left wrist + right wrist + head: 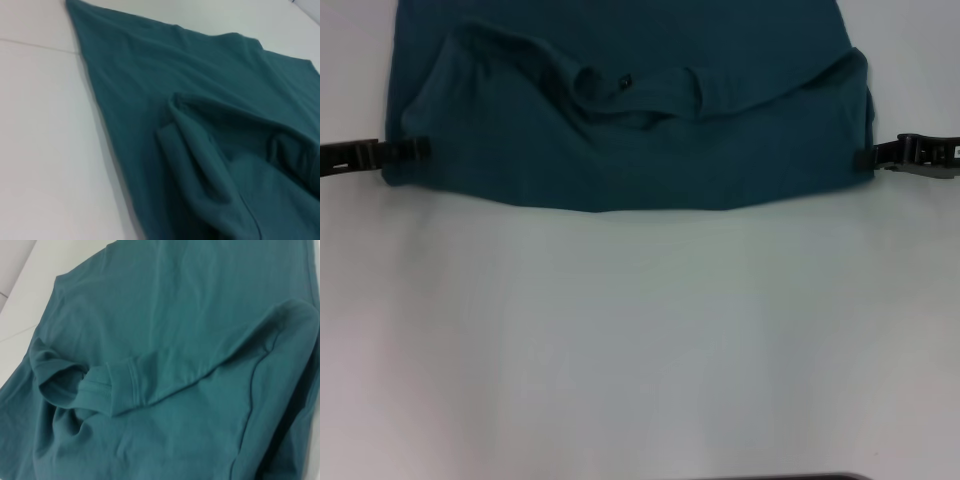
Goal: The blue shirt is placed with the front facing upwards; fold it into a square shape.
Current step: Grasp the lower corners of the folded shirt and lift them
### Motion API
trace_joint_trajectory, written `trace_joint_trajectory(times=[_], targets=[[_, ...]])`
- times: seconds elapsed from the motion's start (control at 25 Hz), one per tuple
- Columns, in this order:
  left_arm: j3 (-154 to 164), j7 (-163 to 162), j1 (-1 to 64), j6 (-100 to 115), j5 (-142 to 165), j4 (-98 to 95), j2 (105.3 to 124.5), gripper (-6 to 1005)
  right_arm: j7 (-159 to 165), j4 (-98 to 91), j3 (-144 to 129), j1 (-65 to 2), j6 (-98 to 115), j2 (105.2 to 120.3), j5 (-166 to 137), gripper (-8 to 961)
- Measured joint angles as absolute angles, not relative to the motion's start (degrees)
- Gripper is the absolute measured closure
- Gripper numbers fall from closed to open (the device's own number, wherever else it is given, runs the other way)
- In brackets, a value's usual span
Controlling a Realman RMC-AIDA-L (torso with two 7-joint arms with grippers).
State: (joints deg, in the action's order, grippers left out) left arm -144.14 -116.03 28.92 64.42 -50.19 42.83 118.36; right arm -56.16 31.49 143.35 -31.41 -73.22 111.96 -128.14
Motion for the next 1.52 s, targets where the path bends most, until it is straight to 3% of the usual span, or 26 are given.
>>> trace_joint_trajectory(times=[1.36, 1.52], targets=[[-142.76, -115.25, 29.28, 67.29, -47.26, 43.43, 117.99, 199, -56.37, 31.38, 143.52, -31.28, -73.3, 111.88, -127.35, 894], [-143.06, -115.27, 29.19, 67.71, -47.24, 44.01, 118.0, 359, -56.38, 31.39, 143.52, -31.29, -73.46, 111.88, -127.24, 892]])
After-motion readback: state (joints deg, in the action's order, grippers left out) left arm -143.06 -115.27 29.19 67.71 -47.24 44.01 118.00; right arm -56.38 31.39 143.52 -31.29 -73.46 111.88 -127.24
